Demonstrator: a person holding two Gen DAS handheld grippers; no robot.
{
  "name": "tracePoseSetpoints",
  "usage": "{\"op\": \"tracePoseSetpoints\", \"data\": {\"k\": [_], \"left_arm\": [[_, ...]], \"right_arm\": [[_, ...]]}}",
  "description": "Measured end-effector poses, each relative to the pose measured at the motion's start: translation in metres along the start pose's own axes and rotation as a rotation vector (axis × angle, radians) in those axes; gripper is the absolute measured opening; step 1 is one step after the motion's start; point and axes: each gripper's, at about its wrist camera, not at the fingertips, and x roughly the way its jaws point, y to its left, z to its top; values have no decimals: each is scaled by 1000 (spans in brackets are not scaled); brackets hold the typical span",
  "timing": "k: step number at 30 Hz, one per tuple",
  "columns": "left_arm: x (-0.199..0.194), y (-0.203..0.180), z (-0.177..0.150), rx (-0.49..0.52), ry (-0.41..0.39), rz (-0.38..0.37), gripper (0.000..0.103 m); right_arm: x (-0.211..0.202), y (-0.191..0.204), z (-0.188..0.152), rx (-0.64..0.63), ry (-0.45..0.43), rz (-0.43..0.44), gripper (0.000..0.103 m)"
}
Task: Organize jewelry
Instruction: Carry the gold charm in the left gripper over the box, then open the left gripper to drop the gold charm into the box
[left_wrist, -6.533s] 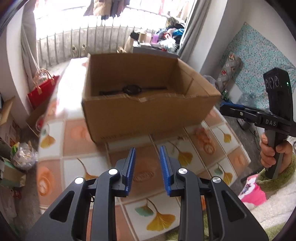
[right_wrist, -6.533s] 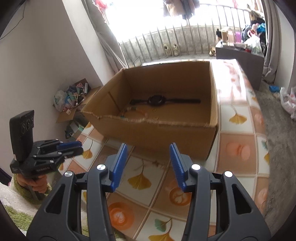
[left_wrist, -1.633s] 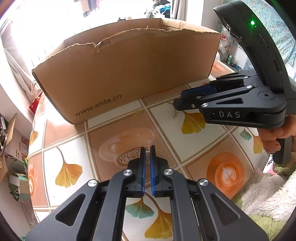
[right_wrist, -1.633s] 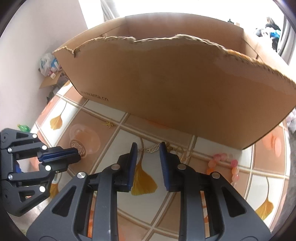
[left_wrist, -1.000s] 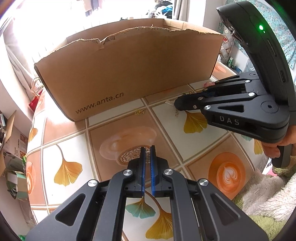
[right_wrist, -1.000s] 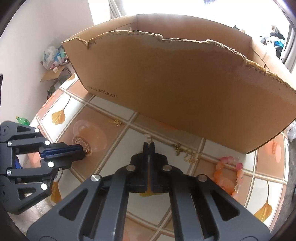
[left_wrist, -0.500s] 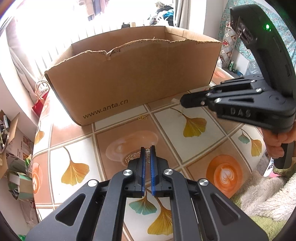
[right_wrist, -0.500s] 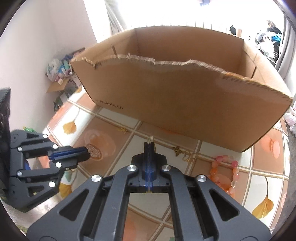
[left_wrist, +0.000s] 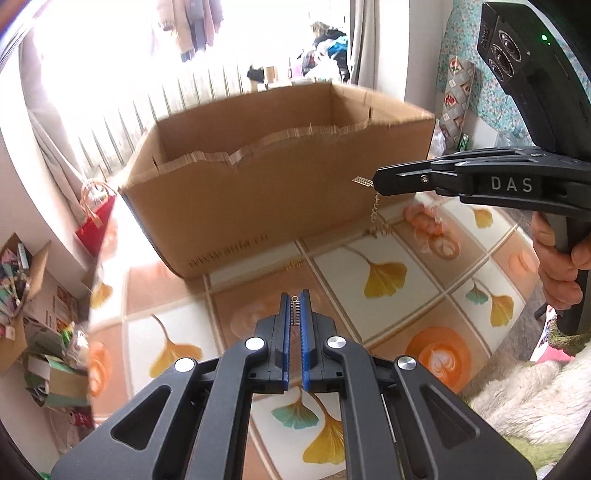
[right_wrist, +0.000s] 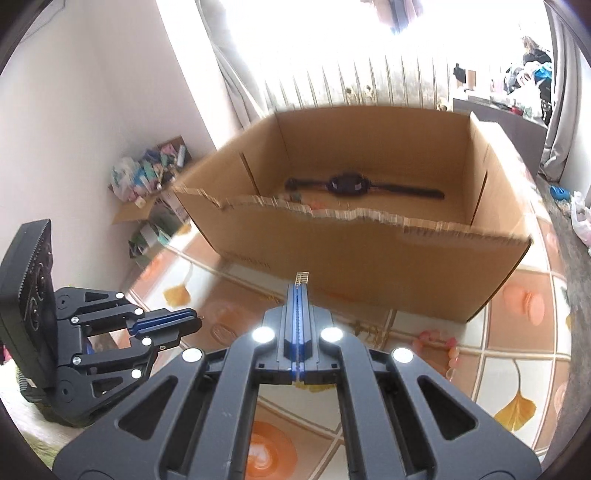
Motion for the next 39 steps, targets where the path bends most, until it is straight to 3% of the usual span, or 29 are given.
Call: {"op": "tracePoseSetpoints", "data": {"k": [12,17,29,33,39], "left_arm": [[-55,27,64,6,-227,1,5],[-44,34,101,17,-283,-15,5],[79,33,165,-119,-25,-257,5],[111,31,176,-174,56,-274,5],[130,34,181,-243,101,-321,6]], "right_arm": [[-46,2,50,-59,-185,24,0],[-39,-16,78,-81,-214,0,0],[36,-85,100,-27,-4,-16,0],[47,-93,107,-21,26,-15,0],[52,-109,117,6,44,-24,1]]}}
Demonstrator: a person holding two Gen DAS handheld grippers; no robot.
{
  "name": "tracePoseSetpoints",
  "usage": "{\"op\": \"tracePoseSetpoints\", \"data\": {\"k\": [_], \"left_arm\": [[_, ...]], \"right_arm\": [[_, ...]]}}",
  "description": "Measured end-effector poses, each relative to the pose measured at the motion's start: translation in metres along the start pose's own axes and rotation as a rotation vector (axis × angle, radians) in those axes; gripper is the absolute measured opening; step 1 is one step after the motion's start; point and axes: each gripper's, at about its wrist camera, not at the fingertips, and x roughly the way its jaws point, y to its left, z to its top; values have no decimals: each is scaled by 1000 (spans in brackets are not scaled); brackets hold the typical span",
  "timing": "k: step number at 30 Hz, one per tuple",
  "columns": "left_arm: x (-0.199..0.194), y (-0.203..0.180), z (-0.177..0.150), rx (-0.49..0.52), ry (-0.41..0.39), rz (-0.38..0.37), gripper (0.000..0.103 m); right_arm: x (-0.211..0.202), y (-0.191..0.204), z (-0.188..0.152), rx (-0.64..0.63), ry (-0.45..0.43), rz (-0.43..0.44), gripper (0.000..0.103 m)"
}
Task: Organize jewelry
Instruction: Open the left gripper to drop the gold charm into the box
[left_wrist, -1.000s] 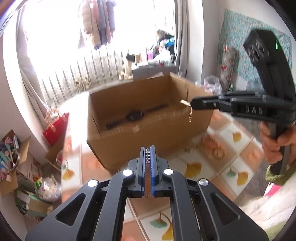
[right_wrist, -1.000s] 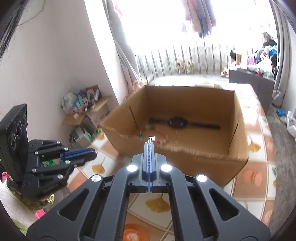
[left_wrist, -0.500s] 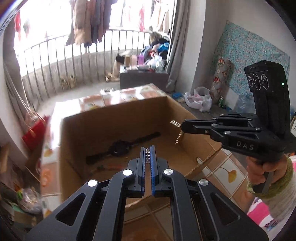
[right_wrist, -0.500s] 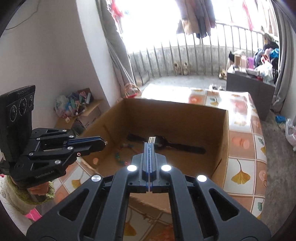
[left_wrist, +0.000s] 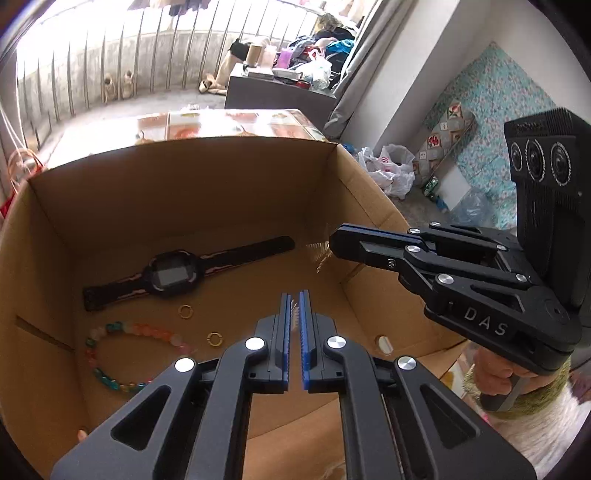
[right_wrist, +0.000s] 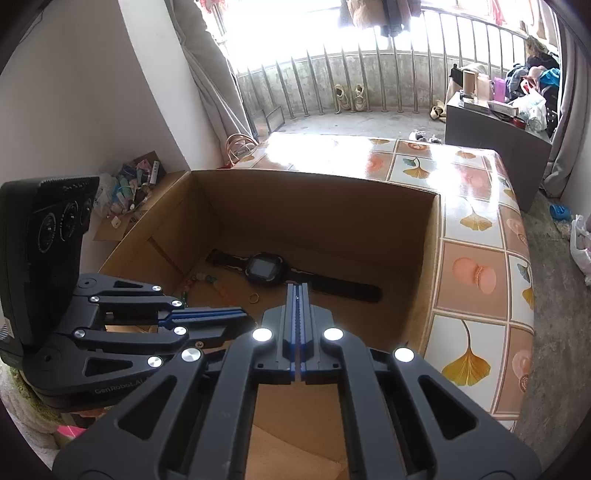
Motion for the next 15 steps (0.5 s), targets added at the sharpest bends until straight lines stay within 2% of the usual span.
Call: {"op": "tracePoseSetpoints", "data": {"k": [8,15], "left_arm": [[-10,13,-3,-55,-16,-26,6],[-37,19,-10,-61,-62,-11,6]], "right_arm": [[-20,-8,1,29,-55,-20,6],[-51,-3,-2,31,-112,-40,19]]}}
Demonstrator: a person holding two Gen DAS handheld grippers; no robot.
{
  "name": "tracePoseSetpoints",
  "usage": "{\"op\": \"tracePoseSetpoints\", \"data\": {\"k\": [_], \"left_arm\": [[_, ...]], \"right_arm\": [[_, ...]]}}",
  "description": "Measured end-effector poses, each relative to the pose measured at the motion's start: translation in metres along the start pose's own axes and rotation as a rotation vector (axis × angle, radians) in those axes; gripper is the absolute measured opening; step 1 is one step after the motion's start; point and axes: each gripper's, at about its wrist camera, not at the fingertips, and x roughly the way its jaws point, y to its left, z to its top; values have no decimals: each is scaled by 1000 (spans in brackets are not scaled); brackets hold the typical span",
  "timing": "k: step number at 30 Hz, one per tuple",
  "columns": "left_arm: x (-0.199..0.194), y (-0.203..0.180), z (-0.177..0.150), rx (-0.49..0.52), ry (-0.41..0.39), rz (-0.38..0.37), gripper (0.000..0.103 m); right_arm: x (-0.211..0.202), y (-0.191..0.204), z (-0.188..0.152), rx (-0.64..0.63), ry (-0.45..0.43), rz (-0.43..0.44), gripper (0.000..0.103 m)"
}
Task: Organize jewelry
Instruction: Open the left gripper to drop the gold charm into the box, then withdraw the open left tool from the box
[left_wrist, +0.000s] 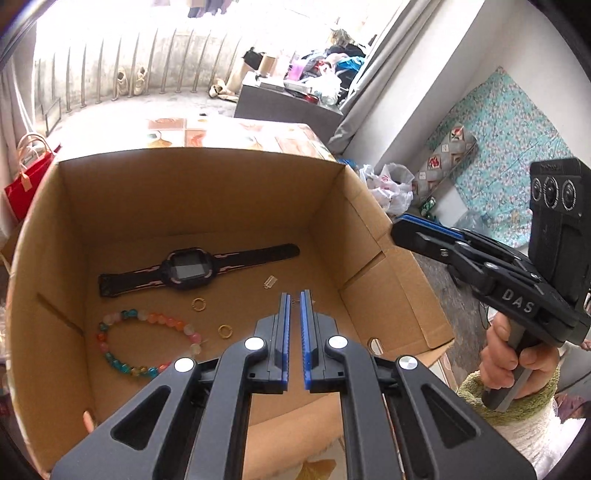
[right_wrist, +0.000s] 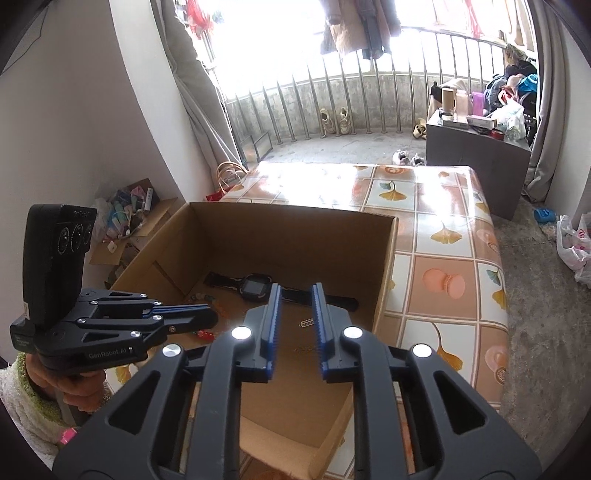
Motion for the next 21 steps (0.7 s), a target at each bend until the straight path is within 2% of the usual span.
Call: {"op": "tracePoseSetpoints", "data": {"k": [3,5,7,13,17,21], "left_arm": [[-18,-1,-4,5,-31,11,9],[-35,-2,-10,13,-61,25,17],[-51,-4,-18,31,-90,52,32],[-95,-5,-58,97,-160,161,64],[-111,-1,-90,124,-174,217,73],[-109,9,-121,118,-121,230,79]], "right_arm": [[-17,8,-4,-6,-23,0,27],[-30,15,-8,-13,-41,2,31],[-46,24,-14,-21,-66,19,39],[-90,44,-41,-29,-111,67,39],[-107,47,-60,-9,-117,67,39],[-104,48,-82,33,-74,68,39]]}}
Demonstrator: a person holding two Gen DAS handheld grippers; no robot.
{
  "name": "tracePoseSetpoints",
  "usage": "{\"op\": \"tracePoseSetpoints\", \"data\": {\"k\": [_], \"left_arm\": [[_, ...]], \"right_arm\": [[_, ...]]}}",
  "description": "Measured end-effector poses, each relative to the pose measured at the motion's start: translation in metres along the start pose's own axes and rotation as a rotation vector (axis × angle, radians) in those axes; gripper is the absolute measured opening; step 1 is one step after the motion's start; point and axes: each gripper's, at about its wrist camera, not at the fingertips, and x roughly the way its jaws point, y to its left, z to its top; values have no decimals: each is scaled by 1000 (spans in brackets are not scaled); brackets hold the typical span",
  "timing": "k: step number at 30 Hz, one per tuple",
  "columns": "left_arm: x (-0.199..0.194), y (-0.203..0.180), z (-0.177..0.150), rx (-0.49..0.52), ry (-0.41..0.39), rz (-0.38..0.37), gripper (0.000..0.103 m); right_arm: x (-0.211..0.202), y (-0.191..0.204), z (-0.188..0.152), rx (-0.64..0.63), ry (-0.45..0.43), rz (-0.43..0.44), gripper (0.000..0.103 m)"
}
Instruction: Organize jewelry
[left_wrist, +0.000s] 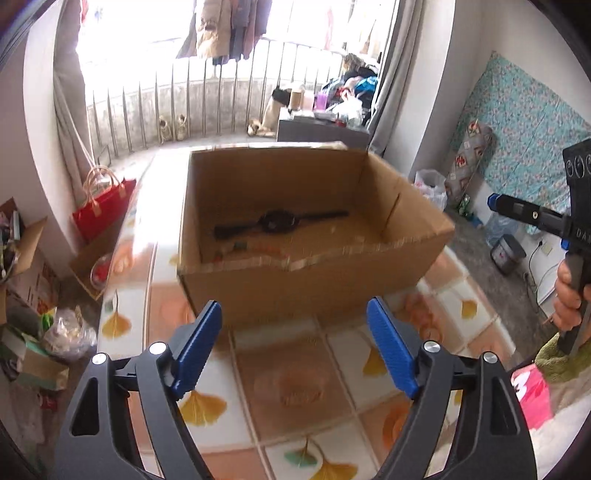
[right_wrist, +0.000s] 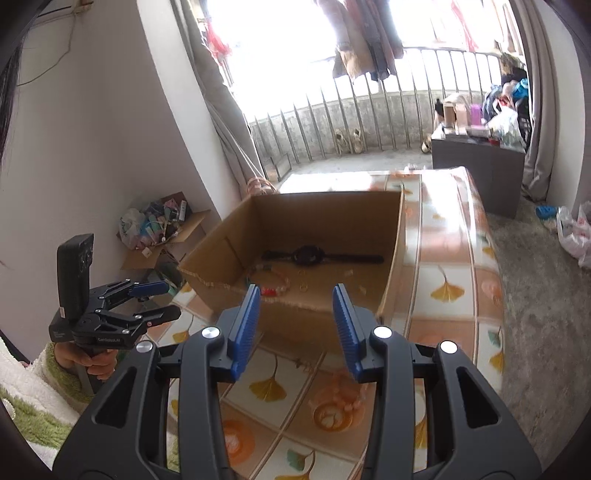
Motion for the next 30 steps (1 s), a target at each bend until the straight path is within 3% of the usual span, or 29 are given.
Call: {"op": "tracePoseSetpoints", "data": {"k": [10,13,22,30], "left_arm": [[59,-12,-51,-20,188,16,80],[73,-20,-53,-4,215,18,80],[88,-32,-52,53,215,27,80],[94,-37,-49,99,193,41,80]], "right_arm": [[66,2,-54,120,203,45,38],[89,5,-67,117,263,15,32],[131,12,-80,53,332,-149,26],[154,21,-84,-37,346,-196,25]]}}
